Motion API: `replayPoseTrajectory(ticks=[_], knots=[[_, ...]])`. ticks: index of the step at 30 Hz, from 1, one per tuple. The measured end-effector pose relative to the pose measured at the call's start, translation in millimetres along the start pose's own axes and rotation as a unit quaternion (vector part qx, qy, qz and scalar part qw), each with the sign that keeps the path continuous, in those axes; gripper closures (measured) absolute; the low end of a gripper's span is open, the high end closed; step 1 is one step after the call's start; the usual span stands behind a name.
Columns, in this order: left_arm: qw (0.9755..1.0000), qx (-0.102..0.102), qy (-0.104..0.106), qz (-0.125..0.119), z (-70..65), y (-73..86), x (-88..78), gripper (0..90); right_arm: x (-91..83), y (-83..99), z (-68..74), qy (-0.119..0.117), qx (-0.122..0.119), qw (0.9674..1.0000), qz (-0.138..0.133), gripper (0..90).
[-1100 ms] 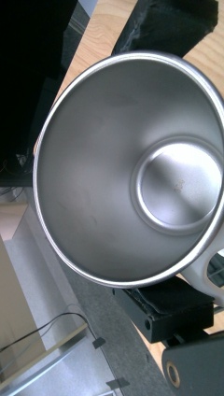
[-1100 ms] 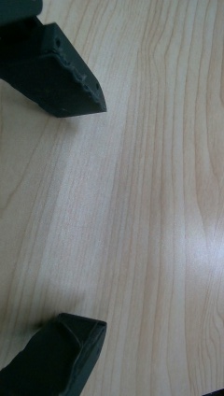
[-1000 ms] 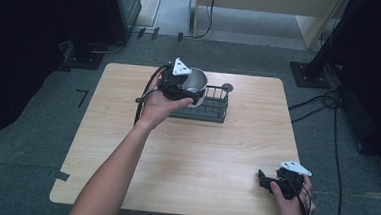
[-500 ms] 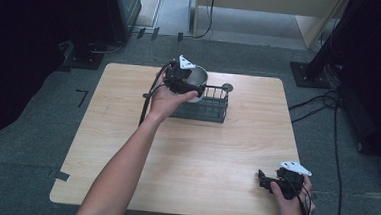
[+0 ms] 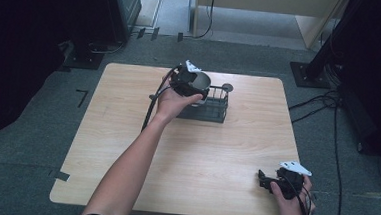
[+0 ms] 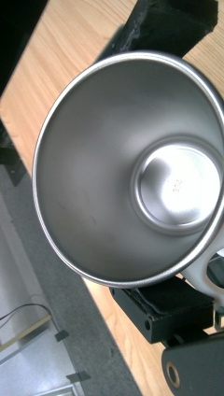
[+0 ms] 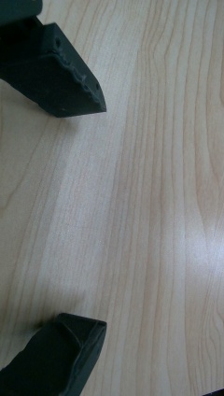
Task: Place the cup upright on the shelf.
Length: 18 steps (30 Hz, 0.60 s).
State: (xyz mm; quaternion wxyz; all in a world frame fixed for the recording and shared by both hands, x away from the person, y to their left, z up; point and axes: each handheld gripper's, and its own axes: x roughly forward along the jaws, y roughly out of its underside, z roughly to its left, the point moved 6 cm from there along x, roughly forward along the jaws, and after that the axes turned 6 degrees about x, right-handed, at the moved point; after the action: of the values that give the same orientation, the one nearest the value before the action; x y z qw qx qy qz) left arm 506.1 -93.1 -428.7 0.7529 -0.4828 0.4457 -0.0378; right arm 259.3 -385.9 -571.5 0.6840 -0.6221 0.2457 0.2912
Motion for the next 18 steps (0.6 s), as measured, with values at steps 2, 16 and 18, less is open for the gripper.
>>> replayPoseTrajectory(ticks=[2,16,18], knots=[[1.0,0.004,-0.002,0.007,-1.3,2.7,3.6,7.1,0.0,0.0,0.1,0.0,0.001,1.0,0.0,0.0],[0.9993,-0.024,0.017,0.021,1.8,13.8,10.5,6.6,0.0,-0.1,0.2,-0.001,0.001,1.0,0.0,0.0],[0.9989,-0.038,0.024,0.011,3.8,11.6,7.5,0.9,0.0,0.0,0.1,0.0,0.001,1.0,0.0,0.0]])
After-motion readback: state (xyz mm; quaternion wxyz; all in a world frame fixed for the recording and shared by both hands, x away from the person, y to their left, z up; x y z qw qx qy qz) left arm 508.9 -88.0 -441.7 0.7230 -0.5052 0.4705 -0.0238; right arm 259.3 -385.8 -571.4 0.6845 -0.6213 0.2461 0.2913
